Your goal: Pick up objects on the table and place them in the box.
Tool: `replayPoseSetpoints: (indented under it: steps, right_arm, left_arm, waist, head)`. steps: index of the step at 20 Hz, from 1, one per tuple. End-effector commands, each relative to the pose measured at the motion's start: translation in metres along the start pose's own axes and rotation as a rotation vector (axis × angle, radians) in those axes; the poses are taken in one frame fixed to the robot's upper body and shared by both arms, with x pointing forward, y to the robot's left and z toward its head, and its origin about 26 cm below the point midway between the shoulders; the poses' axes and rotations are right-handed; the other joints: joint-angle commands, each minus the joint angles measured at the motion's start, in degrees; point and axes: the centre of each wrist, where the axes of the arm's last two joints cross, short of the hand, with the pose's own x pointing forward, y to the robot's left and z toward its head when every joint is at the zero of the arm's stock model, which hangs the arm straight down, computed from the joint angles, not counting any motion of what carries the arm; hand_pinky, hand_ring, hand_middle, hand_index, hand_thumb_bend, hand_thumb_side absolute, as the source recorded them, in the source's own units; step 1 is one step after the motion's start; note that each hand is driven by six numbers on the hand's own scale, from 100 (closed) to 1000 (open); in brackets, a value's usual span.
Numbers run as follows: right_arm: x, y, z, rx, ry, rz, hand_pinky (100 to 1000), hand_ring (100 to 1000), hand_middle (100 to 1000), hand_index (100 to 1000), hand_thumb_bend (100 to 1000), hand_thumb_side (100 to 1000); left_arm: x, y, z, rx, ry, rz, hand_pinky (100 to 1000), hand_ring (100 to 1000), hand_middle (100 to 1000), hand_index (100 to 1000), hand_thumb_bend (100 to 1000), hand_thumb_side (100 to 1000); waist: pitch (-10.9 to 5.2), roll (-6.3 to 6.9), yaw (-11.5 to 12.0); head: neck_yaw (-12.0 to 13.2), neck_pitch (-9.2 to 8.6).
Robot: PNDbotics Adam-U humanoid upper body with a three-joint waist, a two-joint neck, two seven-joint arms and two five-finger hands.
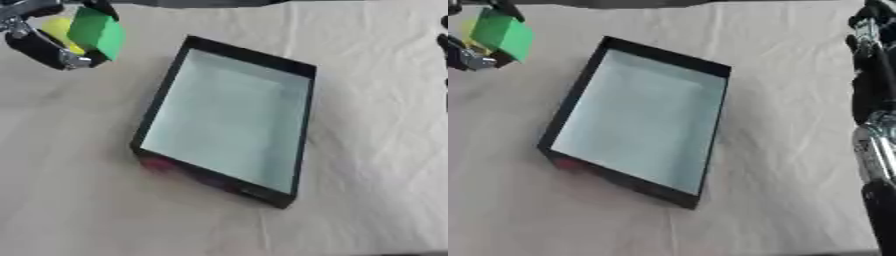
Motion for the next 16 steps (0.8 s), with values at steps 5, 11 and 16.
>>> replayPoseSetpoints:
  steps: [5,11,16]
  right_arm:
    - [0.012,-0.012,-0.011,0.006,-0.041,0.053,1000,954,988,879,100,485]
    - [0.018,-0.019,-0.019,0.035,-0.063,0.095,1000,953,986,877,100,472]
    - [0.025,-0.024,-0.025,0.068,-0.079,0.134,1000,953,984,876,100,466]
  left_arm:
    - [0.012,0.019,-0.014,-0.236,-0.33,-0.212,662,511,371,516,291,100]
    - [0.018,0.011,-0.025,-0.223,-0.345,-0.196,649,503,376,516,305,100]
    - [0.025,0.005,-0.037,-0.227,-0.363,-0.211,649,507,382,517,329,100]
  waist:
    - [-2.01,0.02,-0.72]
    - [-3.0,0.25,-1.28]
    - [-3.92,0.66,-1.7]
  head:
    - [-0.18,0.52]
    - [-0.51,0.78]
    - [-0.52,0.94]
